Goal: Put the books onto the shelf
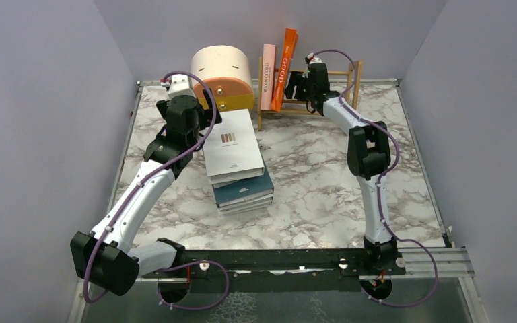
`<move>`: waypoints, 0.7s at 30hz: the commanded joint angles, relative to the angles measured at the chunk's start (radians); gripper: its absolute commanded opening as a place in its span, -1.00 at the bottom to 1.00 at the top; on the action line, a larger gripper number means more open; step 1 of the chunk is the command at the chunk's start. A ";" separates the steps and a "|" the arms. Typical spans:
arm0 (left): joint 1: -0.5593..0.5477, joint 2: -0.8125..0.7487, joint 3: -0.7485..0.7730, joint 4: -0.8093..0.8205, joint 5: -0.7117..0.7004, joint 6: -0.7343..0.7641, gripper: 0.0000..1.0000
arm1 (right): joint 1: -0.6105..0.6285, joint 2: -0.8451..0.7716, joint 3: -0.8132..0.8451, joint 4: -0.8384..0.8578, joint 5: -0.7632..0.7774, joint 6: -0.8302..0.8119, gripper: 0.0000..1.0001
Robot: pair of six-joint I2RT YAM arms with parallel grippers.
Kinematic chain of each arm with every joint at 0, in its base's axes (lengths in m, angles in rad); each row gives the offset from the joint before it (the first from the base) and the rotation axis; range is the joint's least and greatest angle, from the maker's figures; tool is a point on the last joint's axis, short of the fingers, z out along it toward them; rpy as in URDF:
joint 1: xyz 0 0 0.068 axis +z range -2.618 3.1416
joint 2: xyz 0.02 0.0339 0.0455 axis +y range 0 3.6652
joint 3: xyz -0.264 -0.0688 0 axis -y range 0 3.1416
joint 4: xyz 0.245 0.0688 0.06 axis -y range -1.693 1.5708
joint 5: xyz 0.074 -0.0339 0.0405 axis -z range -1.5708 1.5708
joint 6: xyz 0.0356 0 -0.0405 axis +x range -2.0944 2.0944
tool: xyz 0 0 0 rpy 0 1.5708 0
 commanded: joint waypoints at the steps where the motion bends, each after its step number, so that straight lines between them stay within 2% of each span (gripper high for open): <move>1: 0.008 -0.007 -0.004 0.028 0.006 -0.001 0.98 | 0.009 -0.077 0.015 0.049 0.005 0.010 0.32; 10: 0.010 -0.011 -0.008 0.027 0.005 -0.003 0.98 | 0.020 -0.050 0.083 0.078 -0.039 0.003 0.32; 17: 0.012 -0.013 -0.009 0.027 0.002 -0.001 0.98 | 0.034 -0.080 0.032 0.157 -0.093 -0.027 0.32; 21: 0.014 -0.012 -0.007 0.027 0.004 -0.002 0.98 | 0.037 -0.083 0.035 0.140 -0.065 -0.030 0.32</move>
